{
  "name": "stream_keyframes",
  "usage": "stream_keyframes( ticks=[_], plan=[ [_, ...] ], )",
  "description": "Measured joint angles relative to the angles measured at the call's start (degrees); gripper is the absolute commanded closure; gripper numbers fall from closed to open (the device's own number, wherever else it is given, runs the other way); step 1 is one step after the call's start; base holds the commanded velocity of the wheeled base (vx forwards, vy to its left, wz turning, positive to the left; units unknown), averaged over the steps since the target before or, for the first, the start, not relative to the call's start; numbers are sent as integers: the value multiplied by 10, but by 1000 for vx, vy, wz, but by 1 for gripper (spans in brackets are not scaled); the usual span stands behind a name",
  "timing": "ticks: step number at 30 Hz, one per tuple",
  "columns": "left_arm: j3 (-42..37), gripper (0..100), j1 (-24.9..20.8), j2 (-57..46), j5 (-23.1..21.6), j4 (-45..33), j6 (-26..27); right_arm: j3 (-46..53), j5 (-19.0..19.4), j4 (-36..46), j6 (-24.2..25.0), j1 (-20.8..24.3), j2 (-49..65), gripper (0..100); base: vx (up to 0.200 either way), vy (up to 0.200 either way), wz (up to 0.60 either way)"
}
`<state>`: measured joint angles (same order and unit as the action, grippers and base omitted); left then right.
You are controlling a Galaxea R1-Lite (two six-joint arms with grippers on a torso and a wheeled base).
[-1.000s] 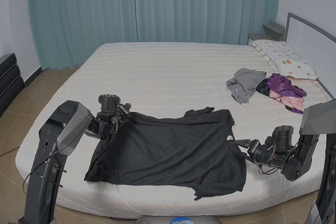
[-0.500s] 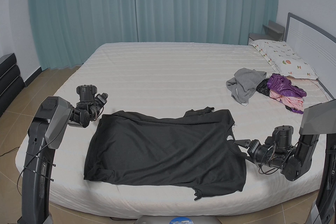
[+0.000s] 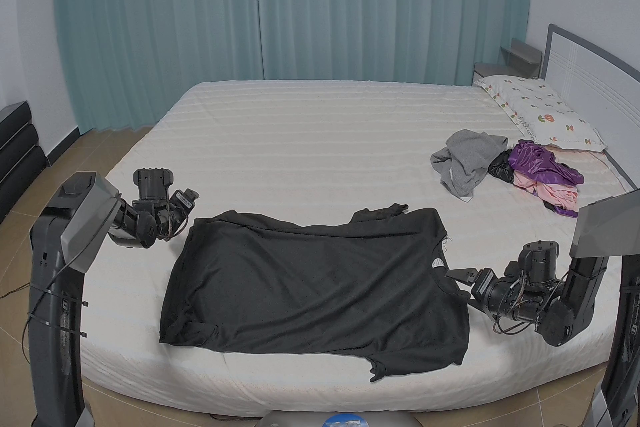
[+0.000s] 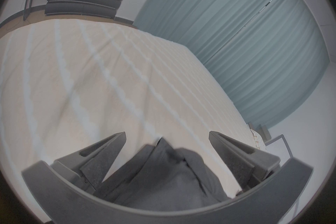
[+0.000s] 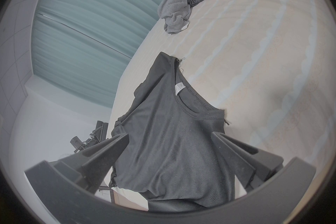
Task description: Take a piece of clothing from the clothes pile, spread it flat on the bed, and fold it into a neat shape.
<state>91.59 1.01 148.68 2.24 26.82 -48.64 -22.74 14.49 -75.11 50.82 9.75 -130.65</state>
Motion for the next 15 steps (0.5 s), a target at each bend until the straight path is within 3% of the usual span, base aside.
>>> stream_keyframes(
  ticks=[15],
  plan=[
    [-407, 0, -2, -185, -73, 128, -19, 14, -12, 1, -67, 14, 0, 0, 0, 0, 0]
  ],
)
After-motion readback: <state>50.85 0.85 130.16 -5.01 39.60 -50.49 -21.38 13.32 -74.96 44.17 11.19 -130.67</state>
